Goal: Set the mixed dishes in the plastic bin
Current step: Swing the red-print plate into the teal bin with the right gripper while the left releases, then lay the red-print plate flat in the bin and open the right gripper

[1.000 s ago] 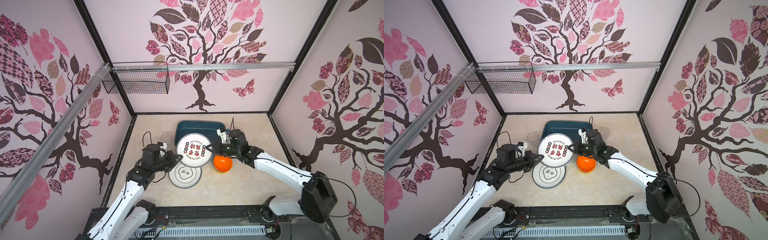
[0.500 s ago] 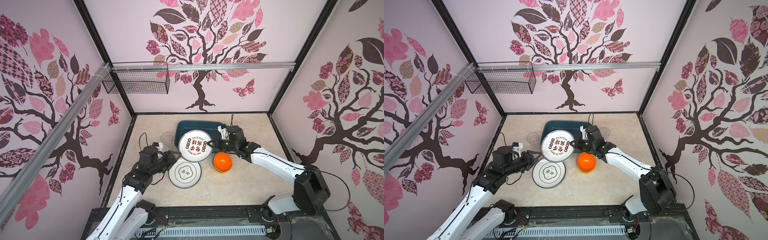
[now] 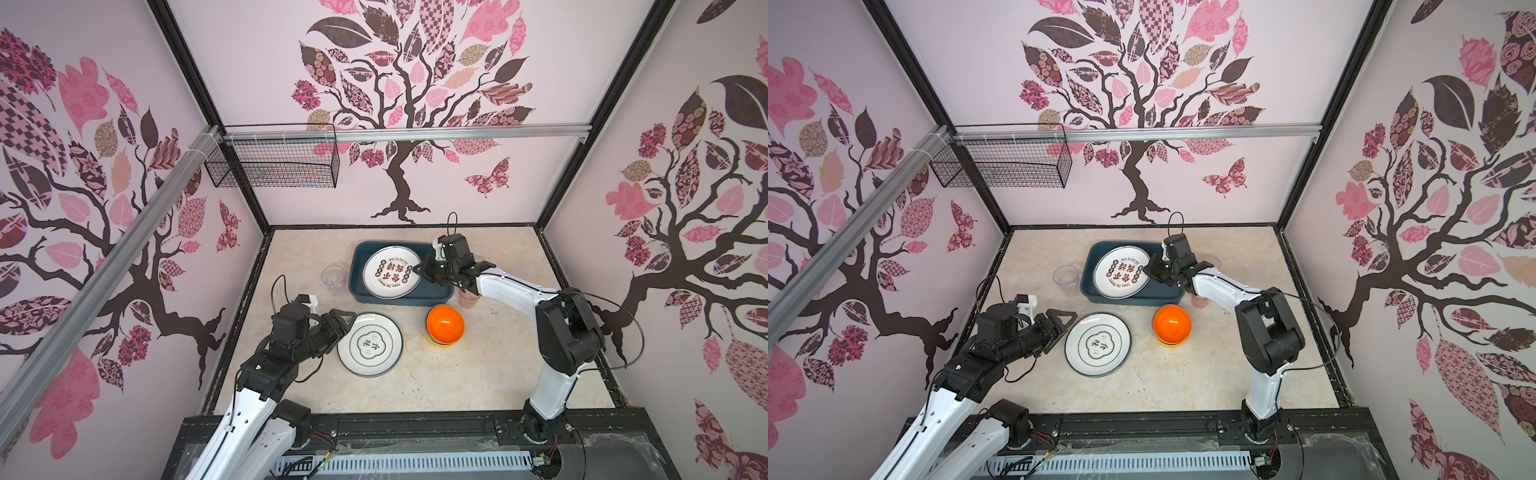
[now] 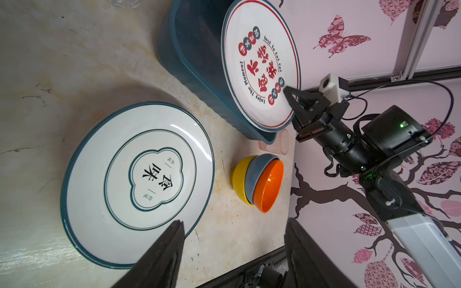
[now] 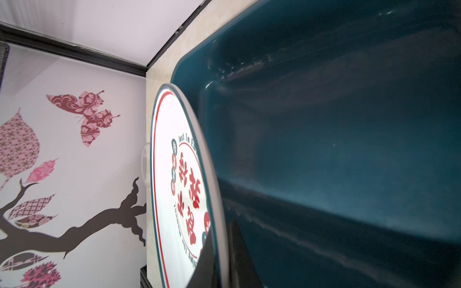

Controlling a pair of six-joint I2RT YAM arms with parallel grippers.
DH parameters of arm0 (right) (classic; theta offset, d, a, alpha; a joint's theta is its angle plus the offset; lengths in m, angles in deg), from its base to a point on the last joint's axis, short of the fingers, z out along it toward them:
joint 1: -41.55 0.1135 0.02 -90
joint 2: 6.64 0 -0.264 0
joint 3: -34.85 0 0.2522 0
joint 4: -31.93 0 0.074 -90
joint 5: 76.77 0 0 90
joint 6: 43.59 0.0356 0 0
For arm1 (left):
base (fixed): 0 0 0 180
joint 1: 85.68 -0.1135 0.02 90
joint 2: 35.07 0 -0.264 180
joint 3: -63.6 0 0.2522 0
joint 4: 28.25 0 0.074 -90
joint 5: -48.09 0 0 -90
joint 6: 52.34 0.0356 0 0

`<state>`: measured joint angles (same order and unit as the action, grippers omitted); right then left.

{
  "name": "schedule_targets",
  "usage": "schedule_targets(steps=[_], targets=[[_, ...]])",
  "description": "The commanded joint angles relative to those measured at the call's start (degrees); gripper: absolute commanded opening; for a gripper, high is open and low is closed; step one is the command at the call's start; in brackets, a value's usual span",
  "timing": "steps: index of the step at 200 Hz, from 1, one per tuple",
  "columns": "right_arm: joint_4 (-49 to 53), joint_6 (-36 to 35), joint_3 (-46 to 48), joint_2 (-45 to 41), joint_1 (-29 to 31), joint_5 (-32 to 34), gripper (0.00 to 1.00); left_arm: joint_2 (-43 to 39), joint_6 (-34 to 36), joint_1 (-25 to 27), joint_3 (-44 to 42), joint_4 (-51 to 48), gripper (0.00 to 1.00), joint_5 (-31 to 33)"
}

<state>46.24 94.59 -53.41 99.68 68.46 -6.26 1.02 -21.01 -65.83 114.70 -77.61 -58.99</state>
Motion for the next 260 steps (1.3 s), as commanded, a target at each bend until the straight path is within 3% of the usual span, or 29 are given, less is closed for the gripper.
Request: schedule_targets(steps=[1, 71, 183, 208, 233, 260], targets=[[-2.3, 1.4, -4.9, 4.8, -0.3, 0.1, 0.05, -0.7, 0.5, -0.2, -1.7, -1.5, 0.67, 0.6], [-2.7, 3.4, -13.3, 16.5, -0.5, -0.4, 0.05, -0.7, 0.4, -0.2, -2.6, -2.7, 0.67, 1.0], [-4.4, 4.1, -16.0, 22.6, -0.5, -1.6, 0.08, 0.0, 0.0, -0.3, -4.3, -2.4, 0.67, 1.1], [-3.9, 4.0, -16.0, 23.3, -0.5, -1.7, 0.17, 0.0, -0.2, -0.3, -4.6, -2.3, 0.67, 1.1], [-1.9, 3.4, -16.0, 23.1, -0.5, -0.7, 0.33, -0.3, -0.3, -0.2, -4.8, -2.4, 0.67, 1.2], [0.9, 1.9, -15.8, 21.6, -0.9, 1.2, 0.37, -0.7, -0.4, -0.3, -5.0, -3.0, 0.67, 1.7]])
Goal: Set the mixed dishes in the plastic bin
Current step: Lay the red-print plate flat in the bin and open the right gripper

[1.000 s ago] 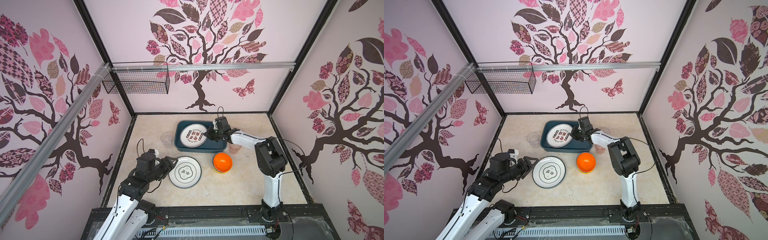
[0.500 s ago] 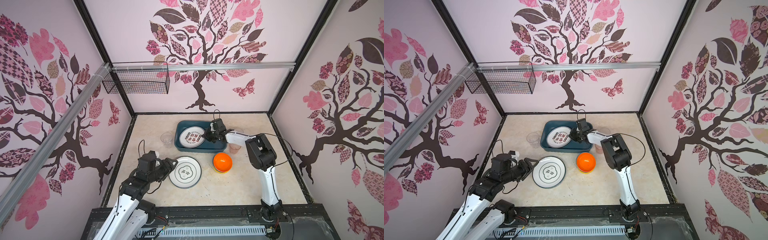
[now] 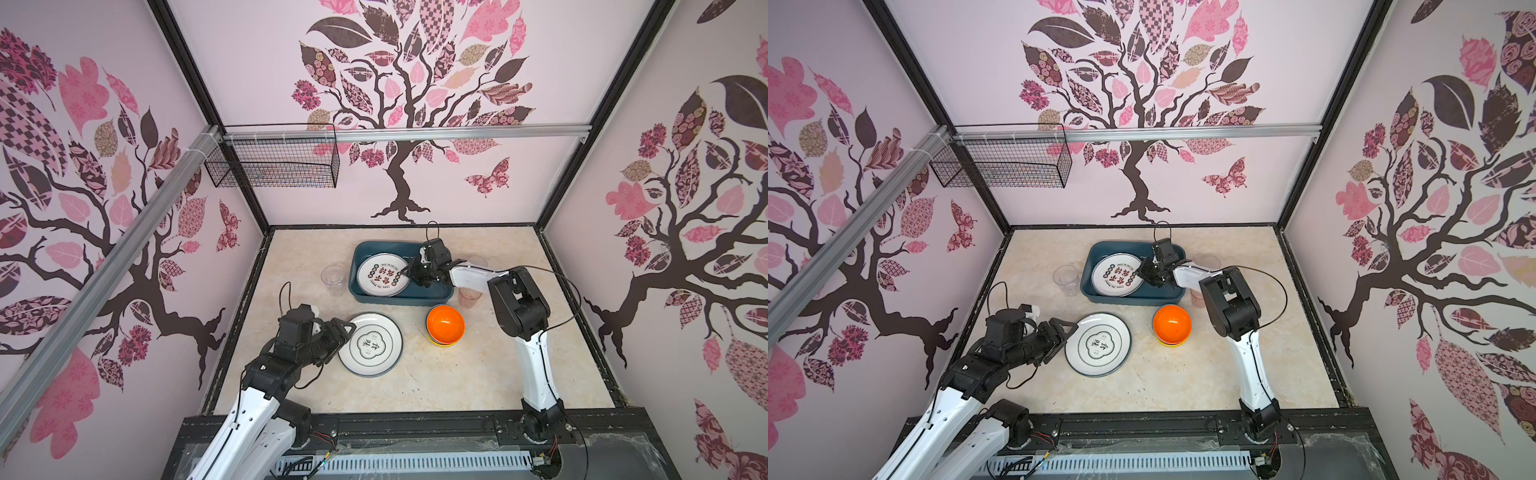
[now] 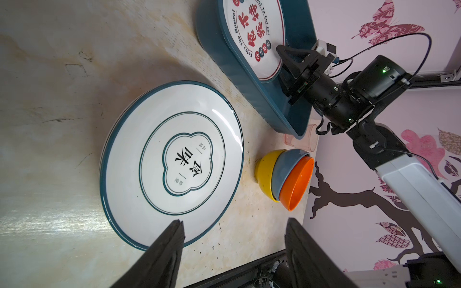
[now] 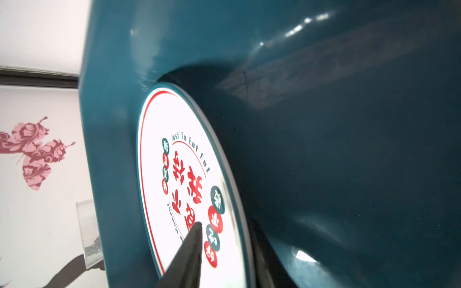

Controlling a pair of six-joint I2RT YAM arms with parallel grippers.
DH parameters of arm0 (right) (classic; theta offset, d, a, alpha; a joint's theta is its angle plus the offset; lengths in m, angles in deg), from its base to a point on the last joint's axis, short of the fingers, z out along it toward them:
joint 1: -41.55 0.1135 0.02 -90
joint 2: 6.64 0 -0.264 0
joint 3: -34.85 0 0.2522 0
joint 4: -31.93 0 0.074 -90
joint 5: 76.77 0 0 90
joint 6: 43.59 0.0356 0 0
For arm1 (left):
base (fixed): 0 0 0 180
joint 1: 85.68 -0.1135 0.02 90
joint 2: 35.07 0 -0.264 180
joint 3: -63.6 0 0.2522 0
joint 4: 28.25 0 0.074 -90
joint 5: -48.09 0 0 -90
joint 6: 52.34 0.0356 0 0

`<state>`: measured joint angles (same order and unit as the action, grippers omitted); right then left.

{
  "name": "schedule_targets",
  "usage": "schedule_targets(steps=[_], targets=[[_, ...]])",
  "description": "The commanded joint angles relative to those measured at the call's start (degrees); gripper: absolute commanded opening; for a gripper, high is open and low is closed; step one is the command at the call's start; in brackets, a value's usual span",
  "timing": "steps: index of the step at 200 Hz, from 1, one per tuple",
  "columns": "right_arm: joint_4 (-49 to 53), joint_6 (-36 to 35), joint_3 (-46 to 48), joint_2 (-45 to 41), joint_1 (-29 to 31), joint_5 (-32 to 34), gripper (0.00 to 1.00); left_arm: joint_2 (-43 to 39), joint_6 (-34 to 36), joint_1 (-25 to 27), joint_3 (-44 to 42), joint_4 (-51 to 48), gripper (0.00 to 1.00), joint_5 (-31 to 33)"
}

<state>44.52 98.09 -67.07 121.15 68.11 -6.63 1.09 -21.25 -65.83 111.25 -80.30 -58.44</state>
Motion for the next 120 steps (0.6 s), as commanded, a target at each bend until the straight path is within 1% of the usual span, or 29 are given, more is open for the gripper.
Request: schedule_targets(steps=[1, 26, 53, 79, 100, 120], targets=[[2.7, -1.6, -2.1, 0.0, -0.6, 1.6, 0.37, -0.8, -0.1, -0.3, -1.5, -0.4, 0.67, 1.1], [6.3, -3.8, -1.7, -3.1, -1.4, 4.0, 0.4, -1.4, -0.1, -0.3, -1.9, -1.2, 0.67, 1.9], [11.6, -8.4, -1.6, -7.9, -1.5, 7.7, 0.42, -1.1, 0.3, -0.6, -2.1, -3.0, 0.67, 2.6], [15.8, -11.9, -0.9, -12.8, -1.3, 8.8, 0.45, 0.4, 2.2, -0.8, -1.2, -5.9, 0.67, 4.0], [19.1, -15.5, 0.0, -17.4, 0.2, 9.9, 0.47, 1.6, 3.8, -0.9, -0.2, -8.5, 0.67, 5.7], [22.8, -19.2, 0.8, -21.2, 3.0, 11.2, 0.49, 2.4, 4.9, -1.0, 0.0, -9.7, 0.68, 6.3]])
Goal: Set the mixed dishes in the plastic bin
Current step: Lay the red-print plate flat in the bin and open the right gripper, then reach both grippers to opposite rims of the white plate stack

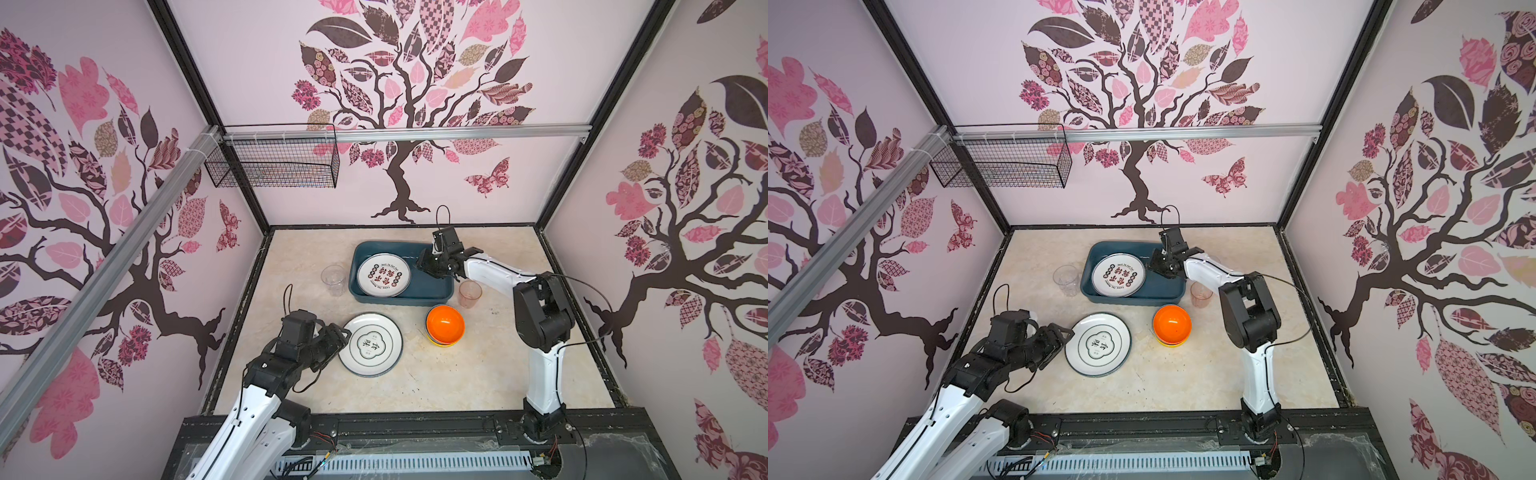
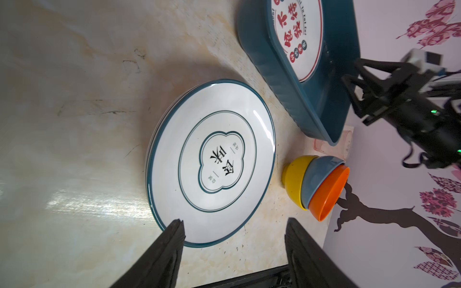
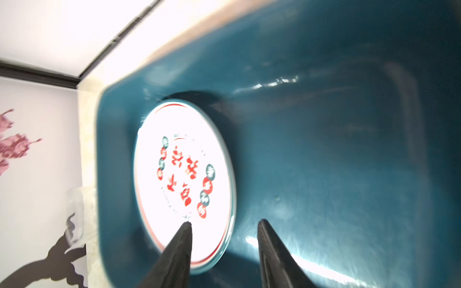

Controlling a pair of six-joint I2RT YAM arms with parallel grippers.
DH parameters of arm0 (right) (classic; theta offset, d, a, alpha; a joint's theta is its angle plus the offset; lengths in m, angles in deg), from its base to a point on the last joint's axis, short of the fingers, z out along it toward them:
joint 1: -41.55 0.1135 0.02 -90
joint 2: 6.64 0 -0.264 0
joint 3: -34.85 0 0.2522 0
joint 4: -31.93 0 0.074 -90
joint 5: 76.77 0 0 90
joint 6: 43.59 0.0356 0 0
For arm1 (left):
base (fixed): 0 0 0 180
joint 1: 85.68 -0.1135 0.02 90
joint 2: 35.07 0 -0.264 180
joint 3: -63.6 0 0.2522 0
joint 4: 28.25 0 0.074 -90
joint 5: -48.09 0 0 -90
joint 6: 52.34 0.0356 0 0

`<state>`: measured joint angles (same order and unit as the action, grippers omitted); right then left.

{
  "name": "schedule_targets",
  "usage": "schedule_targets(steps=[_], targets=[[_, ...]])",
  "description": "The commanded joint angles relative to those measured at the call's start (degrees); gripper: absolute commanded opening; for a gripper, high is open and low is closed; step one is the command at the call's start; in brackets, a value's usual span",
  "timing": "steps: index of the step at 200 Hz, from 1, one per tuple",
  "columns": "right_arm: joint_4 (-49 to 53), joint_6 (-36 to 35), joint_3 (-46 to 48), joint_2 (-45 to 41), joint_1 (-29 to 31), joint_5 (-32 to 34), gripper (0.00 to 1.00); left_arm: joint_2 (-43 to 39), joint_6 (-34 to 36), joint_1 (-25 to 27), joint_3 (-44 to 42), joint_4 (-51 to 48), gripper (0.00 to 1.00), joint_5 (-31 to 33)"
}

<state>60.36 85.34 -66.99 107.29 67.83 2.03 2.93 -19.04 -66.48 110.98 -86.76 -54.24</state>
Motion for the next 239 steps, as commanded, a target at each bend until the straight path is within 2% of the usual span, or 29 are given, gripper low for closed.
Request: schedule_targets(steps=[1, 40, 93, 155, 239], targets=[[7.1, -6.7, 0.8, -7.5, 3.4, 2.6, 0.49, 0.6, 2.8, -0.3, 0.3, -3.3, 0.68, 2.2], [12.1, -11.3, 4.0, -13.7, 10.0, 3.7, 0.5, 1.7, 3.7, -0.4, -0.2, -5.3, 0.69, 4.1], [13.1, -11.9, 9.8, -18.0, 17.5, 4.4, 0.53, 4.2, 3.4, -0.3, -2.8, -3.4, 0.68, 4.1], [13.5, -11.0, 11.4, -13.8, 23.0, 6.1, 0.53, 9.8, 3.6, -0.3, -6.3, 2.9, 0.67, 1.2], [13.8, -10.5, 9.9, -7.7, 24.0, 8.8, 0.53, 14.7, 2.8, -0.2, -9.6, 10.2, 0.59, -0.4]])
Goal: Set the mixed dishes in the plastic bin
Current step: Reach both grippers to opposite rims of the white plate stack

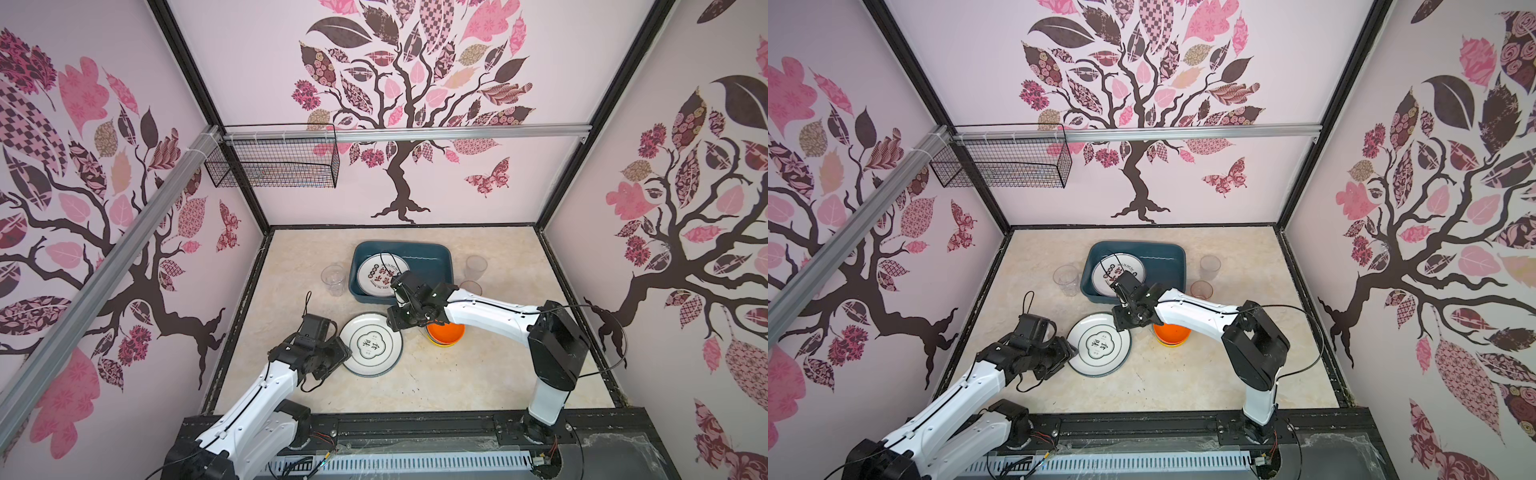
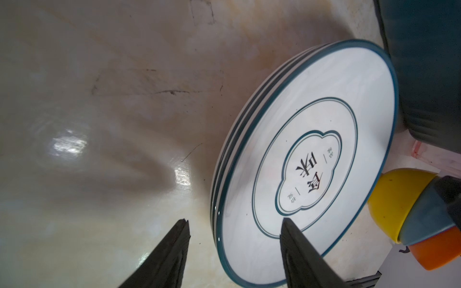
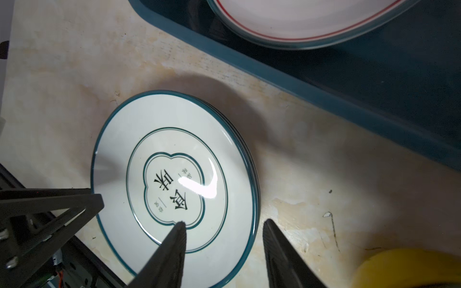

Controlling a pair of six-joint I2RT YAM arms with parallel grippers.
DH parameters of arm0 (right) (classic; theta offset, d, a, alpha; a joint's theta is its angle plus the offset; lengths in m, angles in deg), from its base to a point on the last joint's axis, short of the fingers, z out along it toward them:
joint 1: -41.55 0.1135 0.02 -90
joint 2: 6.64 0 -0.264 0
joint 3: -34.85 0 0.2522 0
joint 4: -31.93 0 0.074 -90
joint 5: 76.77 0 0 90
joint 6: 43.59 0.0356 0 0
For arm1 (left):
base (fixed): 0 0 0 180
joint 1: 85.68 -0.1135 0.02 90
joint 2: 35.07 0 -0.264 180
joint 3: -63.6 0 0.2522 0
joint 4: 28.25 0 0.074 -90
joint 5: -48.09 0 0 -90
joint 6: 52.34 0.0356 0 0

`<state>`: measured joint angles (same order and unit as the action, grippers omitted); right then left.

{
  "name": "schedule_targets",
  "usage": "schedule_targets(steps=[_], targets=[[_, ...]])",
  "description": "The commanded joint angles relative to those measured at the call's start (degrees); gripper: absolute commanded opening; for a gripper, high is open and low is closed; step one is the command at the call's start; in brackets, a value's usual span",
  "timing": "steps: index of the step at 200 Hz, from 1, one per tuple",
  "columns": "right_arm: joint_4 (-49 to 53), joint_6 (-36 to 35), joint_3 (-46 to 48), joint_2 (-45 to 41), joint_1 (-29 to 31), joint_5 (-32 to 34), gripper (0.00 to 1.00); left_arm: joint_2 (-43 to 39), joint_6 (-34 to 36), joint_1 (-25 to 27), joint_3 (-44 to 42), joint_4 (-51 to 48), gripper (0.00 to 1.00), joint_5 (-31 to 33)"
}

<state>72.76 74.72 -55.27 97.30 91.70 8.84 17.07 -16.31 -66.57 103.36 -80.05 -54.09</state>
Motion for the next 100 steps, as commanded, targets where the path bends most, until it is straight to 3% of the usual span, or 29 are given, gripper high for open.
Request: schedule_targets(steps=[1, 100], targets=[[1.4, 0.2, -1.9, 2.3, 0.1, 1.9, 0.53, 0.6, 0.0, -0.1, -2.0, 3.5, 0.59, -0.6], [0.6, 0.2, -4.0, 6.7, 0.2, 0.5, 0.52, 2.5, -0.3, 0.1, -3.4, 6.8, 0.51, -1.1]])
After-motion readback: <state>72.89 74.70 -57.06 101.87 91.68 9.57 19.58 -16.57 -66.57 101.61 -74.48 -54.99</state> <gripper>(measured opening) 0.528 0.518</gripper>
